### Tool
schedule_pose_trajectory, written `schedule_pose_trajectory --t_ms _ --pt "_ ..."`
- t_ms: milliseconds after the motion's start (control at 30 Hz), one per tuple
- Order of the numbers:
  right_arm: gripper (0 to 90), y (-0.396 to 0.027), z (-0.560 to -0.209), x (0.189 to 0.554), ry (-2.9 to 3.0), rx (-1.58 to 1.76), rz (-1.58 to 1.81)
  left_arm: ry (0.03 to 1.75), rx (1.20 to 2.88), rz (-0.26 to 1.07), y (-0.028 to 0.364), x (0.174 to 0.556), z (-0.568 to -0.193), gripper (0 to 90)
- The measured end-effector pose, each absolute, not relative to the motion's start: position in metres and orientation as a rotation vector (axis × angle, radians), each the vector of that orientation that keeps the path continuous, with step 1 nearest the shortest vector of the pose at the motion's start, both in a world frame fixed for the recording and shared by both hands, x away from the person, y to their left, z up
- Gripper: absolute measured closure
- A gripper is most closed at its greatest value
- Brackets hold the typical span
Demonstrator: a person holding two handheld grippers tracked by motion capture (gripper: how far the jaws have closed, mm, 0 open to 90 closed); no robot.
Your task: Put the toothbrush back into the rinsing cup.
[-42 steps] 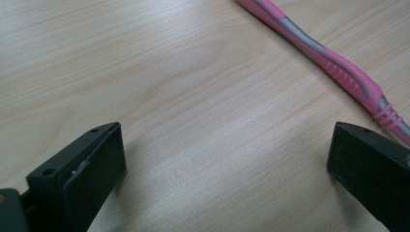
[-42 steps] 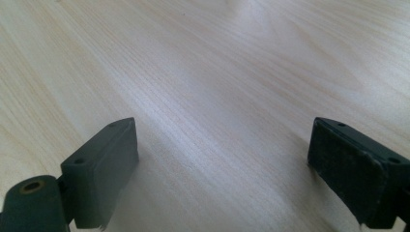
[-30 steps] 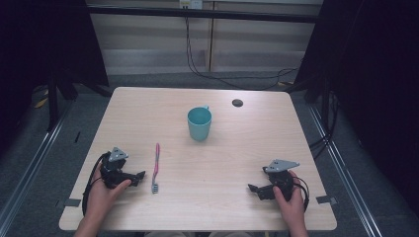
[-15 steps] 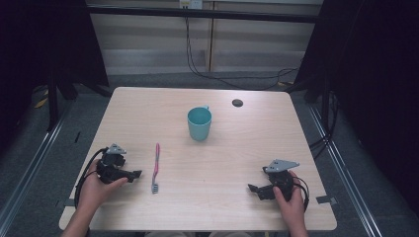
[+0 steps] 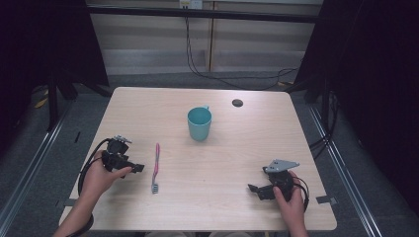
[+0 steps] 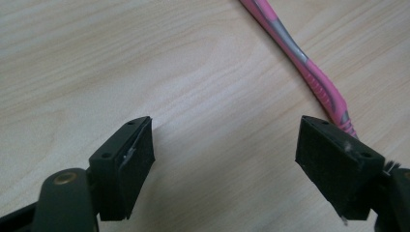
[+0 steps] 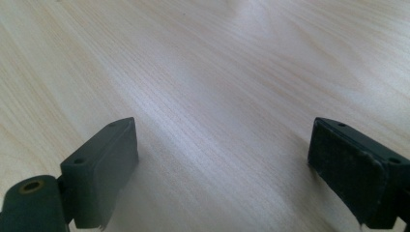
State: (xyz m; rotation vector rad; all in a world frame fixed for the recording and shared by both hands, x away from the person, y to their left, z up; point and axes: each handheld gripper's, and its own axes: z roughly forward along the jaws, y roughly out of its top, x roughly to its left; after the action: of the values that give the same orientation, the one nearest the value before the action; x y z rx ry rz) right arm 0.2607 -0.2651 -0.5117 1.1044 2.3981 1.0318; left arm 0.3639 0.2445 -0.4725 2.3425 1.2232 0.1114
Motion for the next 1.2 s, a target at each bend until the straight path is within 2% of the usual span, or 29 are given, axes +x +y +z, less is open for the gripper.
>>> schedule_pose_trajectory --t_ms 533,1200 --pt "9.8 -0.265 -0.512 0.261 2.398 1.105 1.031 1.375 2.318 0.033 0.224 0.389 -0.464 25.0" --pt "9.8 -0.265 -0.512 0.261 2.398 1.106 1.032 1.444 2.29 -0.008 0.204 0.409 -0.461 30.3"
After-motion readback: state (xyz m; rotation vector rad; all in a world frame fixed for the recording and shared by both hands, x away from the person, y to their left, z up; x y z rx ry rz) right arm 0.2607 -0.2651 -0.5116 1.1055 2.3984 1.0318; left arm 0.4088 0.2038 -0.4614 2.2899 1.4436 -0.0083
